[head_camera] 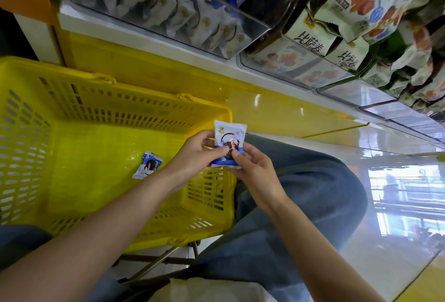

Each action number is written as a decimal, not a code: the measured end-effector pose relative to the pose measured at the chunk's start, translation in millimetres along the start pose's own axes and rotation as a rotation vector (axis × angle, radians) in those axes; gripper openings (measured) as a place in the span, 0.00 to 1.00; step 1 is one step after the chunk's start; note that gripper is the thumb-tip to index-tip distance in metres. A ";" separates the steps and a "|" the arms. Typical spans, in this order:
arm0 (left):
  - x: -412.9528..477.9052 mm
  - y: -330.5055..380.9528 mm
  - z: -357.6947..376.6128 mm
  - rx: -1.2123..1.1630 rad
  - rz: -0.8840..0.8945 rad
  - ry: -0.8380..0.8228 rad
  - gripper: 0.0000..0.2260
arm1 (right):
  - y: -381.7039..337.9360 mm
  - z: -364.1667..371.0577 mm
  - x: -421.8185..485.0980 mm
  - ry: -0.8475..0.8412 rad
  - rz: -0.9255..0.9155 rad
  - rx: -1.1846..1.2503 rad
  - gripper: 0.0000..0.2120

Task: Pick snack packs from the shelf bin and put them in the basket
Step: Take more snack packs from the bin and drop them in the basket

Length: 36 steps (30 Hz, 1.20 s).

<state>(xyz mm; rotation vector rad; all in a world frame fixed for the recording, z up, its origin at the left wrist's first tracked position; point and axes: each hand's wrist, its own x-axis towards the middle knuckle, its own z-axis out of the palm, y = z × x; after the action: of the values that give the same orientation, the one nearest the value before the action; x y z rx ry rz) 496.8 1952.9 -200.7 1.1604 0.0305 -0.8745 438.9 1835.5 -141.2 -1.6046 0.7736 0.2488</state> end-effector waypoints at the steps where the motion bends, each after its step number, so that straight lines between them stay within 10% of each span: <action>1: -1.2 3.4 0.8 0.035 0.027 -0.021 0.14 | -2.2 -2.1 0.1 -0.023 0.008 0.043 0.15; 8: -5.8 39.6 0.1 0.761 0.299 -0.150 0.19 | -22.1 -15.2 -1.0 0.017 -0.196 -0.366 0.31; 13: -7.8 75.0 -8.3 0.939 0.369 -0.199 0.21 | -43.7 -17.0 -4.3 0.066 -0.366 -0.734 0.17; 19: -9.8 120.6 -21.0 1.069 0.524 -0.191 0.18 | -85.3 -8.3 -3.5 -0.048 -0.414 -0.639 0.14; 28: -15.9 189.5 -56.0 1.387 1.039 0.548 0.14 | -180.8 23.2 18.0 0.223 -0.702 -0.452 0.09; 36: -14.0 189.0 -85.7 1.747 1.003 0.609 0.23 | -255.6 79.7 109.2 0.361 -0.782 -0.449 0.20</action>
<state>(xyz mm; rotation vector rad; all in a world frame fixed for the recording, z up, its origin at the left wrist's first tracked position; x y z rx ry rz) 637.7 2052.2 -84.2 2.6088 -0.8992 0.6744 696.8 1873.8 -16.1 -2.2891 0.3059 -0.4759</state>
